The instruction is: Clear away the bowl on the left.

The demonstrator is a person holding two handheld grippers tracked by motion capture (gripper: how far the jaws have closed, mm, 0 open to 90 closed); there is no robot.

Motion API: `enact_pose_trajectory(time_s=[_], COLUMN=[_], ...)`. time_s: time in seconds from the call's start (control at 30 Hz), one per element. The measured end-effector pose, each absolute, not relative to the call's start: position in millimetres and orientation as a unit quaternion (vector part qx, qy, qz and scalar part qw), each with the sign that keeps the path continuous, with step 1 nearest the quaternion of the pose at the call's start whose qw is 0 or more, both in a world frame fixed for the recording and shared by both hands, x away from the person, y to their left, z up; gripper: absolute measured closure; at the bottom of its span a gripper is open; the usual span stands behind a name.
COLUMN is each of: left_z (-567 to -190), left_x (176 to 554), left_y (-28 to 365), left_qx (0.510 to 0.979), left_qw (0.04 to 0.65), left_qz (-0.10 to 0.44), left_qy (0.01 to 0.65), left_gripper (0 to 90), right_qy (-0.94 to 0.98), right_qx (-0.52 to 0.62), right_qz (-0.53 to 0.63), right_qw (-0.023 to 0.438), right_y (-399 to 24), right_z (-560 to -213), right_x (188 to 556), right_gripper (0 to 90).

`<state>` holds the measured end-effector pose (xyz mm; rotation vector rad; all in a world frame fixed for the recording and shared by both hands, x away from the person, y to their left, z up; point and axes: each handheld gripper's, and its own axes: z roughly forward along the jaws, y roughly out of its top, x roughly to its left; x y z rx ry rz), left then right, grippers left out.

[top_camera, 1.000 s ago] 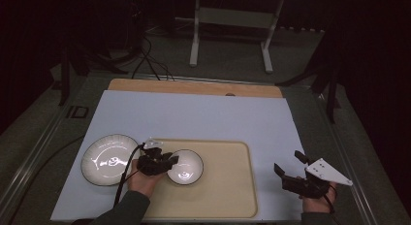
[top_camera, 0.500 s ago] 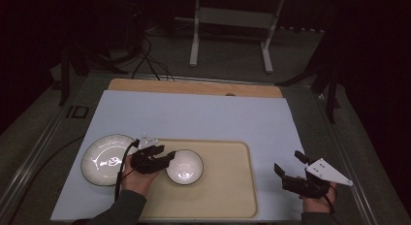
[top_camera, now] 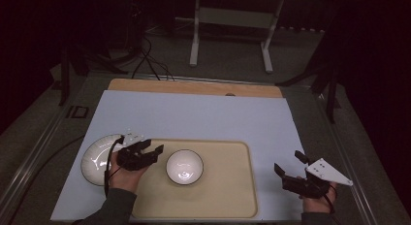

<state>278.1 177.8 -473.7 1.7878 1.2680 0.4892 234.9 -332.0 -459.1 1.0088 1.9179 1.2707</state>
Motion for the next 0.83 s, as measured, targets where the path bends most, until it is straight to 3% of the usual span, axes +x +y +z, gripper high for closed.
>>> enact_pose_trajectory(time_s=[0.6, 0.83], left_z=[-469, -469], left_x=[264, 263], left_y=[263, 272], left_qx=[0.653, 0.642], left_qw=[0.430, 0.431], left_qz=[0.260, 0.269], left_qy=[0.567, 0.574], left_gripper=[38.9, 38.1], right_qy=[0.722, 0.723], right_qx=[0.386, 0.385], right_qz=[0.484, 0.483], right_qw=[0.310, 0.310], right_y=[-334, -334], right_z=[-459, -459], right_x=[235, 235], right_gripper=[13.5, 13.5])
